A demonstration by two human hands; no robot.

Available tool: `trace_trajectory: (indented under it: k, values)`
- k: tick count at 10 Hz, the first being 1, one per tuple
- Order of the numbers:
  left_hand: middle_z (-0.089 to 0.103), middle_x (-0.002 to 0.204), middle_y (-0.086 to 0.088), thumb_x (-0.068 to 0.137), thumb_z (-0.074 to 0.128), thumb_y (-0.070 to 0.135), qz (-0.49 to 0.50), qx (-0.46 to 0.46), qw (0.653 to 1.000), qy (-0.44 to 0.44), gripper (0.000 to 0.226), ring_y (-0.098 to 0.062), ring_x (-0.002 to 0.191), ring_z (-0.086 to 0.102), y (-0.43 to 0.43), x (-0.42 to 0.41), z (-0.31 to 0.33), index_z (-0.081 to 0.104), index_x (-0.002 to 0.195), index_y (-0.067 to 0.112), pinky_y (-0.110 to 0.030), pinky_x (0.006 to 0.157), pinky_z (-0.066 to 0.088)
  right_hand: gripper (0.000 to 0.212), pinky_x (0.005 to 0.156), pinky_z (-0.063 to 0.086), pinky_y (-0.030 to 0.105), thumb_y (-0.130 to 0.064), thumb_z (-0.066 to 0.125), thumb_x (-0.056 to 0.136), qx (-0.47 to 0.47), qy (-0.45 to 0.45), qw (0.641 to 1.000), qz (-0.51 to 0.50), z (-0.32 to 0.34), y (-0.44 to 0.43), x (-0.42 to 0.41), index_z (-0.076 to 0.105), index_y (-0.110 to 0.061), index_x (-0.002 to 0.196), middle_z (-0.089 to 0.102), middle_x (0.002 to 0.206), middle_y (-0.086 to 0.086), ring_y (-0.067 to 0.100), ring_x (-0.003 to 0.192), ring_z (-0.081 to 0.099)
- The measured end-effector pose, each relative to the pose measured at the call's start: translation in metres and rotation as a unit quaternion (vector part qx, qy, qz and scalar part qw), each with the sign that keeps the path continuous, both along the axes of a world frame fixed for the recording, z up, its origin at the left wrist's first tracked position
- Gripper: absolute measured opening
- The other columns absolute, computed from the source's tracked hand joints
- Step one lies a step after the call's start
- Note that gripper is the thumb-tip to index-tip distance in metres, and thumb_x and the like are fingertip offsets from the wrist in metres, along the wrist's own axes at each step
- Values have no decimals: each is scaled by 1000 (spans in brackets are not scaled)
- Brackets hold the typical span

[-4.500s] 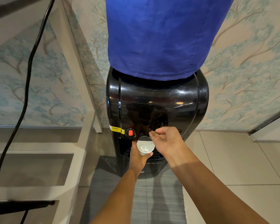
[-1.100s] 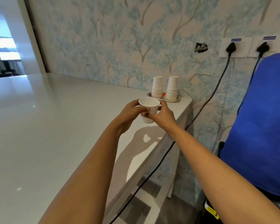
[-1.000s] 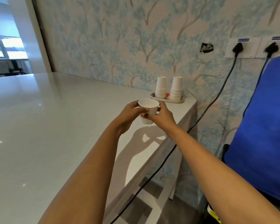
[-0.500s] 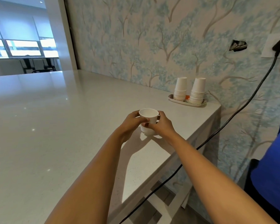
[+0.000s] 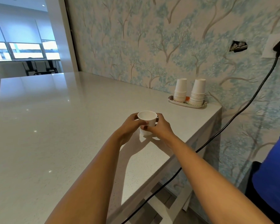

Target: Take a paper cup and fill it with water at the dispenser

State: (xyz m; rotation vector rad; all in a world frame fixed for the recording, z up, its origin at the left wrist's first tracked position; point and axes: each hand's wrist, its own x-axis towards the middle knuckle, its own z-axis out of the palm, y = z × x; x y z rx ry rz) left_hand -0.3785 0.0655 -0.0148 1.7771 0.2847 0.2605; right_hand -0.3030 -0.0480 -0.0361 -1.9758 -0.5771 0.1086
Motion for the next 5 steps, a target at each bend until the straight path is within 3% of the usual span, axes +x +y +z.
trace_trajectory:
  k: [2, 4, 5]
  values:
    - [48, 142, -14, 88, 56, 7, -11, -7, 1000, 12, 56, -29, 129, 46, -1, -7, -3, 38, 141, 6, -38, 107, 40, 83, 89, 44, 27, -31, 76, 72, 6, 6, 1000, 1, 1, -2, -8, 32, -14, 141, 46, 142, 8, 27, 126, 48]
    - [48, 144, -12, 95, 47, 9, 3, 5, 1000, 1, 46, -29, 132, 44, -4, -12, -7, 42, 141, 7, -44, 113, 36, 75, 98, 47, 37, -24, 73, 77, 20, 9, 1000, -4, 2, -10, -16, 36, -10, 140, 49, 140, 9, 28, 124, 51]
    - [43, 149, -12, 98, 38, 10, 57, 23, 998, 7, 44, -29, 135, 41, -5, -20, -6, 39, 143, 8, -46, 114, 34, 62, 95, 46, 31, -17, 65, 83, 18, 6, 999, -33, 7, -20, -26, 39, -11, 139, 51, 139, 8, 26, 123, 52]
